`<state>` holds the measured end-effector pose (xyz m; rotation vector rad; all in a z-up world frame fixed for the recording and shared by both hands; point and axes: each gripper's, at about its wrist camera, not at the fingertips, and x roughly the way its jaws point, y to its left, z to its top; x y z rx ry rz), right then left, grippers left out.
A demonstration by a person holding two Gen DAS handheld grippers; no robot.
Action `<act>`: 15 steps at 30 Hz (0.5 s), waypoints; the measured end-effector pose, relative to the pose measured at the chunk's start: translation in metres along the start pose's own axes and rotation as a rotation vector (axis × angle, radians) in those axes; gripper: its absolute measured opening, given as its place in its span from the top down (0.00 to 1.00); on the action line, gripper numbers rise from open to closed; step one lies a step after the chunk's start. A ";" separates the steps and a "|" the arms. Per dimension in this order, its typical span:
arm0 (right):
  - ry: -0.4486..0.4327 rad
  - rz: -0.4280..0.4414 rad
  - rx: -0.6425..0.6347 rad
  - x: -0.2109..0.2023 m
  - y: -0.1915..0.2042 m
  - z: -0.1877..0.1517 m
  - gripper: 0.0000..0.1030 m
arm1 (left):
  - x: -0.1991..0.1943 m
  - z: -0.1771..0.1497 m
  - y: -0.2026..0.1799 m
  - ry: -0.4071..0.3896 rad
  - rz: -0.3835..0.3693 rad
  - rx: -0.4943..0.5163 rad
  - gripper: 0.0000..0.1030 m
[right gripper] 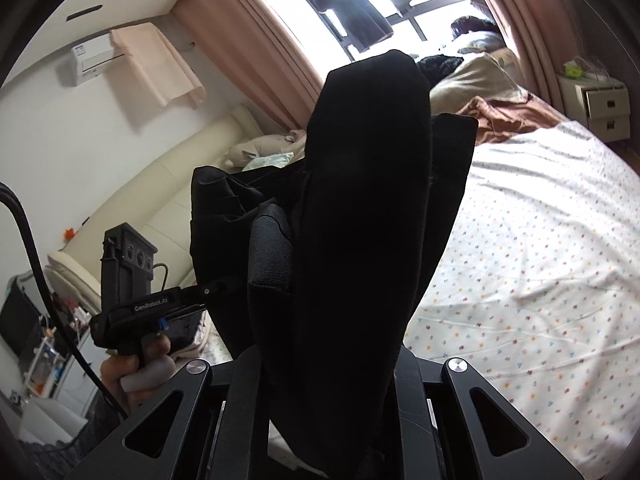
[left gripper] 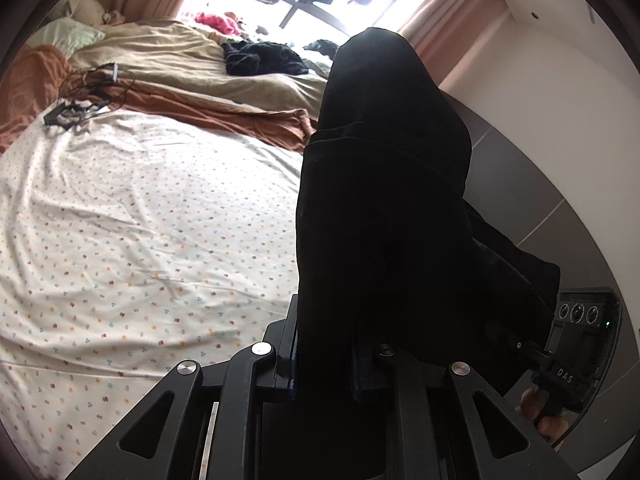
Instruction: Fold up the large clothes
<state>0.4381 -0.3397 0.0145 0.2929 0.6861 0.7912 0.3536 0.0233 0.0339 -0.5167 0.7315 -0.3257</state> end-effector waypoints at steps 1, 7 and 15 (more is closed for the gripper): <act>-0.012 0.001 -0.007 -0.008 0.000 0.002 0.86 | 0.000 0.001 -0.008 -0.004 -0.007 0.008 0.82; -0.071 -0.028 -0.041 -0.057 -0.011 0.010 0.86 | 0.008 0.001 -0.060 -0.010 -0.045 0.062 0.82; -0.128 -0.115 -0.064 -0.127 -0.030 0.010 0.86 | 0.046 -0.008 -0.134 0.033 -0.137 0.101 0.82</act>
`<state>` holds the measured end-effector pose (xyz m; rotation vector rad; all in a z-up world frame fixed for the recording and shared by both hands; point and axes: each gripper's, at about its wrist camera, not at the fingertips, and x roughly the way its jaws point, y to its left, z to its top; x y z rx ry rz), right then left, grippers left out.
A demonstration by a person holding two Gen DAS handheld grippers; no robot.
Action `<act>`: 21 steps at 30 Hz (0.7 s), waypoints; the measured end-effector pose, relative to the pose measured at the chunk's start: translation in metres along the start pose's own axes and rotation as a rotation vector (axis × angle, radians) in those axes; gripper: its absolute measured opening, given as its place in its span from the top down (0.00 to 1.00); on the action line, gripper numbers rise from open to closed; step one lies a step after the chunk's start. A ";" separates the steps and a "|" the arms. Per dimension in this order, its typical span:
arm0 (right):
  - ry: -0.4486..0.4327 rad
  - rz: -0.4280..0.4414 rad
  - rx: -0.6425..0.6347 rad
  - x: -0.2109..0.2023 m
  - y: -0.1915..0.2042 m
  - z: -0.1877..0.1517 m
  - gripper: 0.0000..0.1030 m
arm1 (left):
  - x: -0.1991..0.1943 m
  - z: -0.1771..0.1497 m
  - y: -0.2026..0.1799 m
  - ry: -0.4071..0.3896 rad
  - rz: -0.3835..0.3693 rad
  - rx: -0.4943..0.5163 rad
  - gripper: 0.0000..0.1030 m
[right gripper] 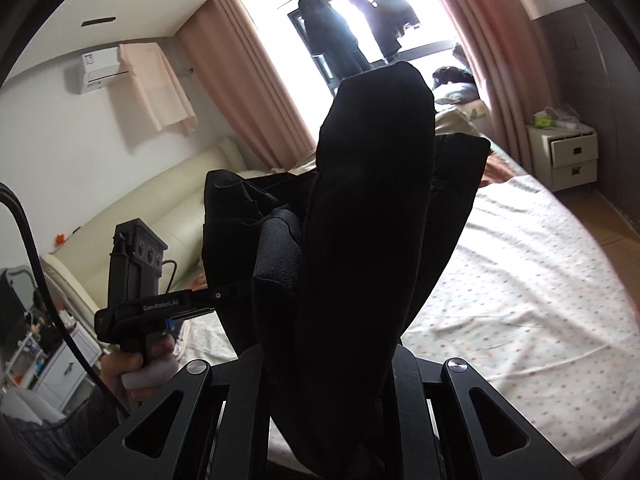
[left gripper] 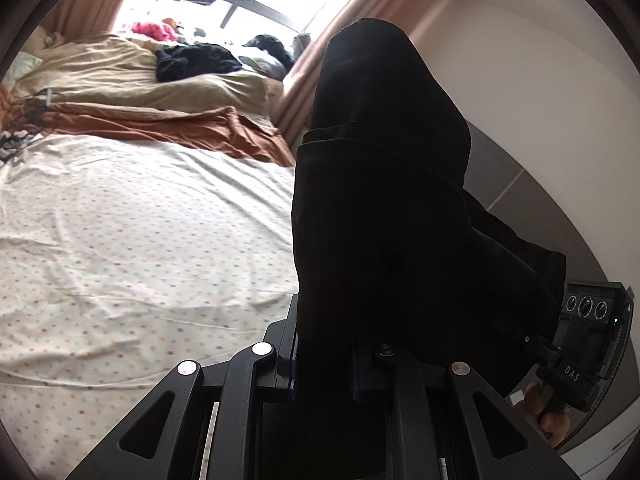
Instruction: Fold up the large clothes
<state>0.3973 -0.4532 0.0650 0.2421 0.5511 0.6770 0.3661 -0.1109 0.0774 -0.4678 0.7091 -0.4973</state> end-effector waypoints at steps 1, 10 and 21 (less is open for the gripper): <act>-0.007 -0.014 -0.003 -0.009 -0.006 0.001 0.86 | 0.007 -0.001 -0.009 0.008 -0.013 0.007 0.82; -0.049 -0.123 0.015 -0.069 -0.045 -0.004 0.87 | 0.068 -0.014 -0.082 0.080 -0.098 0.044 0.82; -0.067 -0.236 0.048 -0.118 -0.079 -0.001 0.87 | 0.129 -0.021 -0.128 0.162 -0.214 0.052 0.82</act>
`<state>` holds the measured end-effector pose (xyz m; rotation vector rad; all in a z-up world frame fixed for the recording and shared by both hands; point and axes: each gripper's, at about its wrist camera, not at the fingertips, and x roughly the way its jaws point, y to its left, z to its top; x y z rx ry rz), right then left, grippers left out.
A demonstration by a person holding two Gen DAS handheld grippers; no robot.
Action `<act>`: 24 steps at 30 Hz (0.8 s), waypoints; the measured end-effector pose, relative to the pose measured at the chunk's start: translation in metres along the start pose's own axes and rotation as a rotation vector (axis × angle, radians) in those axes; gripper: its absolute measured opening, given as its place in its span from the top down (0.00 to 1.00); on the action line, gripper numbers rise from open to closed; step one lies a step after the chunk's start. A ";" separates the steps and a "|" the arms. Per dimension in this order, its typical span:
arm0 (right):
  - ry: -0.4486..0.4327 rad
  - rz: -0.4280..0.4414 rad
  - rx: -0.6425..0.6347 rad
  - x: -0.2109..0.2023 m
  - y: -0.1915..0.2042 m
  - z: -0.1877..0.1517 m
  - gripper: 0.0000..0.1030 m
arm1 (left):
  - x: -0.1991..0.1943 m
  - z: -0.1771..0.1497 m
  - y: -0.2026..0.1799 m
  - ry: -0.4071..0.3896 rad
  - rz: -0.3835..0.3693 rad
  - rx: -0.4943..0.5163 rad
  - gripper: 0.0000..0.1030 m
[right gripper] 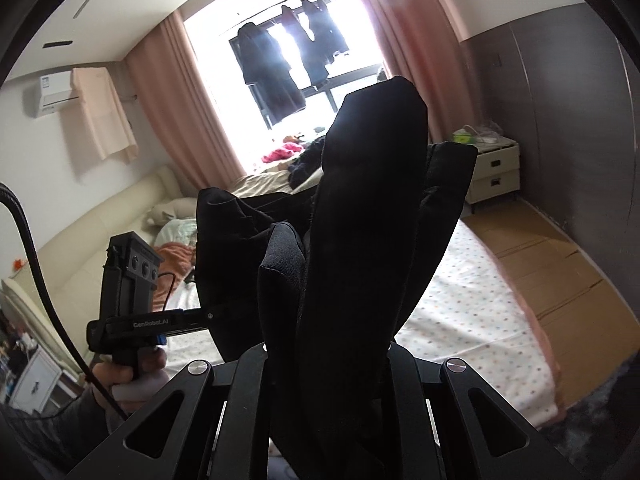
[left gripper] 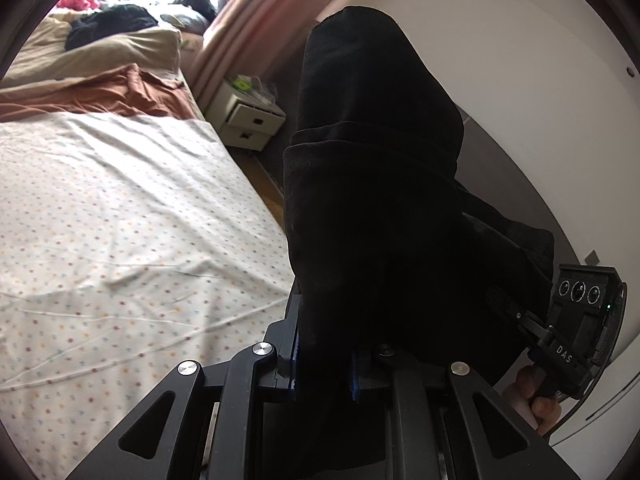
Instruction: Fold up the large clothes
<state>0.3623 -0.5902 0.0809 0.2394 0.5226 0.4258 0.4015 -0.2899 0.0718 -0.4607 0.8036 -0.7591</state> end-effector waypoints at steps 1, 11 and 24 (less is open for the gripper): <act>0.005 -0.012 0.005 -0.001 -0.006 0.002 0.87 | 0.009 0.001 -0.001 0.013 -0.012 -0.006 0.82; 0.120 -0.038 0.091 0.070 -0.078 0.023 0.87 | 0.089 0.009 0.028 0.111 0.002 -0.083 0.82; 0.368 -0.079 0.153 0.235 -0.174 0.034 0.87 | 0.184 0.047 0.133 0.188 0.118 -0.253 0.82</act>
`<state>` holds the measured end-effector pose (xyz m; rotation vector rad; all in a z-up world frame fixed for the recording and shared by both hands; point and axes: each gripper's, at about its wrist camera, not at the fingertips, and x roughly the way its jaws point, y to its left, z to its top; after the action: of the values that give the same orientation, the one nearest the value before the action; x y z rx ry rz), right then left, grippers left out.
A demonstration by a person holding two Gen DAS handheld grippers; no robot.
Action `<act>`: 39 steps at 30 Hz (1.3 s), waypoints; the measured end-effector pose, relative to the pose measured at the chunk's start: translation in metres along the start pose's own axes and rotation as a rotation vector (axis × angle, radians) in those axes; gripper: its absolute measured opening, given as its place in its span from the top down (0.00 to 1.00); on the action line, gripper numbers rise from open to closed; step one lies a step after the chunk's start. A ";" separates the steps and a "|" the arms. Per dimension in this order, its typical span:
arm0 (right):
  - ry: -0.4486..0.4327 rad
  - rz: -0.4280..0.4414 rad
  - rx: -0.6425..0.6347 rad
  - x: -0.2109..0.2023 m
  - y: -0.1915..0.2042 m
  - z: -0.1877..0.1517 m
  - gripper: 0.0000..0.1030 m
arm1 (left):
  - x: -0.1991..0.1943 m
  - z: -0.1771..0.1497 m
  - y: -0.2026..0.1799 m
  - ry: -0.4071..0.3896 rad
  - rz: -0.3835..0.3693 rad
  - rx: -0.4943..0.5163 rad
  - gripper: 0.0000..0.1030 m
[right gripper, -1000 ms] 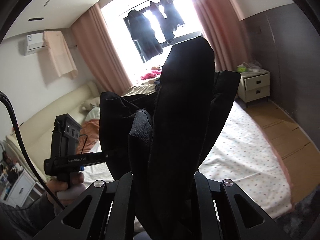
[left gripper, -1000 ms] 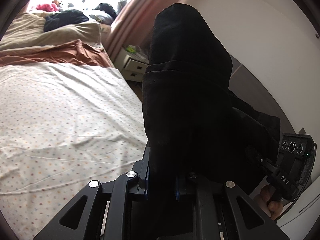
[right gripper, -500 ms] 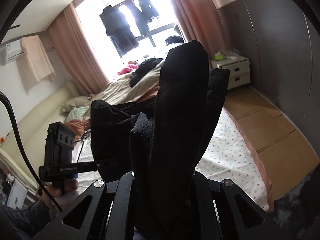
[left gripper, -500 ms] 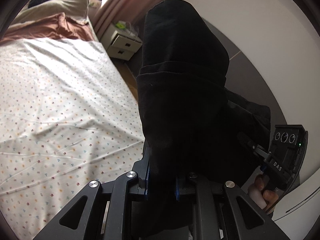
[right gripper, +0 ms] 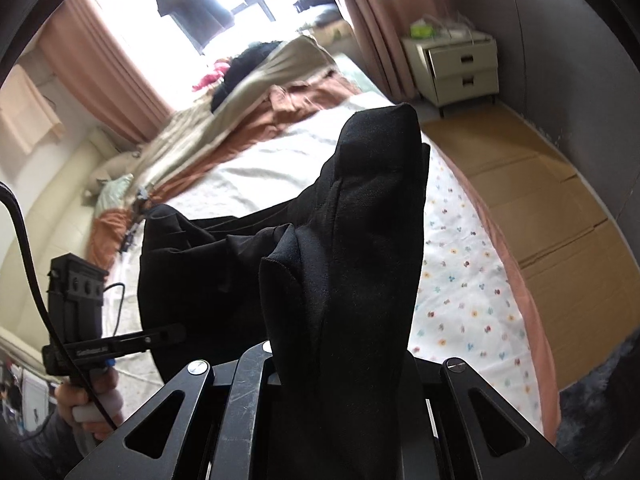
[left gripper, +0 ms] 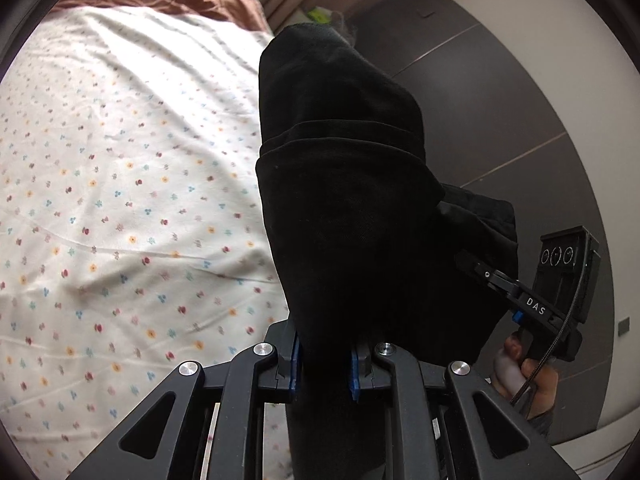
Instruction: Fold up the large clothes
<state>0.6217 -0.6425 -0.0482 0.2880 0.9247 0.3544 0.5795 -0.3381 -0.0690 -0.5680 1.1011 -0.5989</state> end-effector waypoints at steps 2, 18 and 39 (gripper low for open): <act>0.022 -0.013 0.015 0.013 -0.015 -0.003 0.87 | 0.015 0.007 0.011 0.016 0.013 -0.019 0.82; 0.013 -0.418 0.286 -0.052 -0.103 -0.063 0.38 | 0.056 -0.008 0.045 0.081 0.131 -0.077 0.51; -0.176 0.091 0.743 -0.003 -0.167 -0.213 0.23 | 0.080 -0.002 0.063 0.080 0.158 -0.062 0.51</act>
<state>0.4747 -0.7754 -0.2323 1.0282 0.8416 0.0514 0.6143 -0.3495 -0.1639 -0.5089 1.2309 -0.4544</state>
